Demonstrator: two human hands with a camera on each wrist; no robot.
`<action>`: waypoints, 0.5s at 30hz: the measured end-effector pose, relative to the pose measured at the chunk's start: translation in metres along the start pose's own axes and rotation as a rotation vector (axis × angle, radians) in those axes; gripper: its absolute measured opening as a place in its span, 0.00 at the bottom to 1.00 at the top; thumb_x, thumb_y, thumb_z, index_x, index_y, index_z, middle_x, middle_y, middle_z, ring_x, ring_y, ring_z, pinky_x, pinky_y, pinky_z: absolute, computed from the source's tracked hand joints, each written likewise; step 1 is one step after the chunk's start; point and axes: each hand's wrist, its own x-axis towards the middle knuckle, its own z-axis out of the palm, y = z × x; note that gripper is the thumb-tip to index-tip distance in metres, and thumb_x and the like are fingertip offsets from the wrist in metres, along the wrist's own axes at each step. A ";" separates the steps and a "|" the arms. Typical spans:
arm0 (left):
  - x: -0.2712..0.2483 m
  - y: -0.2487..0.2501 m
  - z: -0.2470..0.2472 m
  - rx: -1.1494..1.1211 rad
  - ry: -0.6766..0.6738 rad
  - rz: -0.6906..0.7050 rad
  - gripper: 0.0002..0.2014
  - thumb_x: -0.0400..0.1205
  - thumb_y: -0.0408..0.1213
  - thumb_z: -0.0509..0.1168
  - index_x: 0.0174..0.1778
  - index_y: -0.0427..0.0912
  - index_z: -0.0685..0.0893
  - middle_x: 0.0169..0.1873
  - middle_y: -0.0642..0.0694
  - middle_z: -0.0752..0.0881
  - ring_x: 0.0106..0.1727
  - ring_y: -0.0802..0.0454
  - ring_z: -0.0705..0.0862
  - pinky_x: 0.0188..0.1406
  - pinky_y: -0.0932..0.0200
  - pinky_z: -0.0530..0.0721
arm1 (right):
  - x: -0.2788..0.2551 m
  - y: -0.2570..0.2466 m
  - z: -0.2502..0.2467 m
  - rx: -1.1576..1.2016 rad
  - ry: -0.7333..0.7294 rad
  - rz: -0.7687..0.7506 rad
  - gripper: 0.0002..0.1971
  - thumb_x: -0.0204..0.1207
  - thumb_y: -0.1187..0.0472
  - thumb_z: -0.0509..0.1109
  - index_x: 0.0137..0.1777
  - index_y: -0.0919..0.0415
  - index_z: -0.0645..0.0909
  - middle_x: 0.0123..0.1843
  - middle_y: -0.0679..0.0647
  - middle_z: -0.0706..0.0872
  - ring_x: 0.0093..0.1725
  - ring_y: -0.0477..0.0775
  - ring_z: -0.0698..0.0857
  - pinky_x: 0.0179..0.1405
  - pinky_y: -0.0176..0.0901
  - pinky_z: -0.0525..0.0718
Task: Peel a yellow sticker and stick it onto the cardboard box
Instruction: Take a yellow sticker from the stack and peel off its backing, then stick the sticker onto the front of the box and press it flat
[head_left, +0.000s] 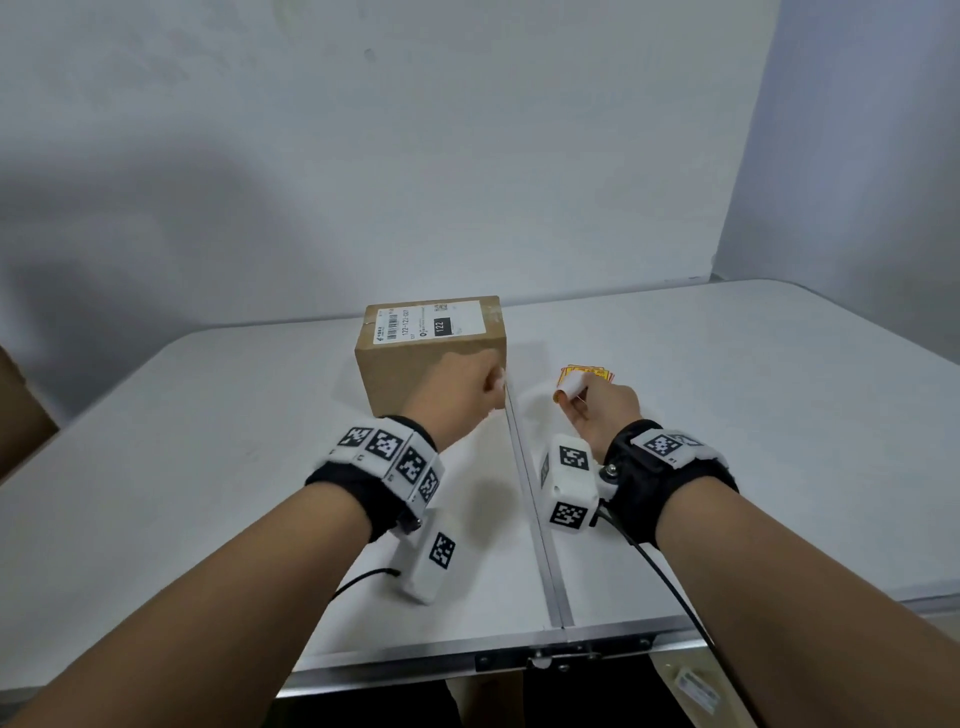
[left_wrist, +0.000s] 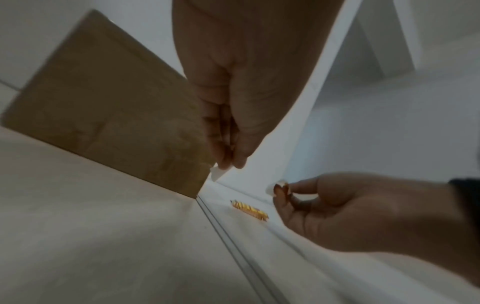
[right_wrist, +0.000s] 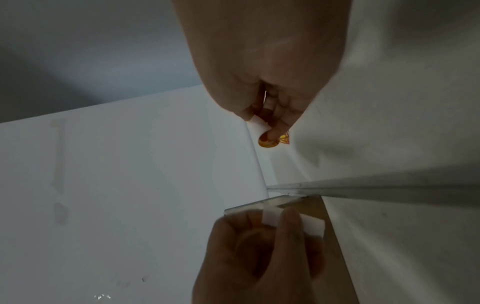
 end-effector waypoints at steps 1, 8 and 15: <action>0.007 0.004 0.005 0.065 -0.031 0.043 0.01 0.79 0.35 0.63 0.41 0.42 0.78 0.38 0.46 0.87 0.39 0.46 0.87 0.42 0.48 0.87 | 0.000 -0.004 -0.003 -0.006 0.014 -0.005 0.10 0.67 0.81 0.60 0.36 0.69 0.78 0.37 0.62 0.76 0.34 0.55 0.78 0.50 0.37 0.84; 0.047 0.023 0.041 0.265 -0.242 0.164 0.06 0.78 0.31 0.62 0.50 0.40 0.80 0.49 0.40 0.86 0.52 0.41 0.84 0.50 0.49 0.83 | 0.007 -0.017 -0.028 -0.151 0.037 -0.077 0.15 0.73 0.78 0.58 0.28 0.65 0.75 0.35 0.57 0.82 0.33 0.50 0.83 0.34 0.32 0.79; 0.050 0.028 0.041 0.138 -0.056 0.302 0.09 0.82 0.36 0.62 0.54 0.43 0.83 0.52 0.45 0.85 0.51 0.48 0.83 0.51 0.52 0.81 | 0.002 -0.023 -0.030 -0.185 0.014 -0.007 0.09 0.59 0.80 0.60 0.26 0.67 0.74 0.29 0.61 0.81 0.30 0.56 0.76 0.35 0.36 0.74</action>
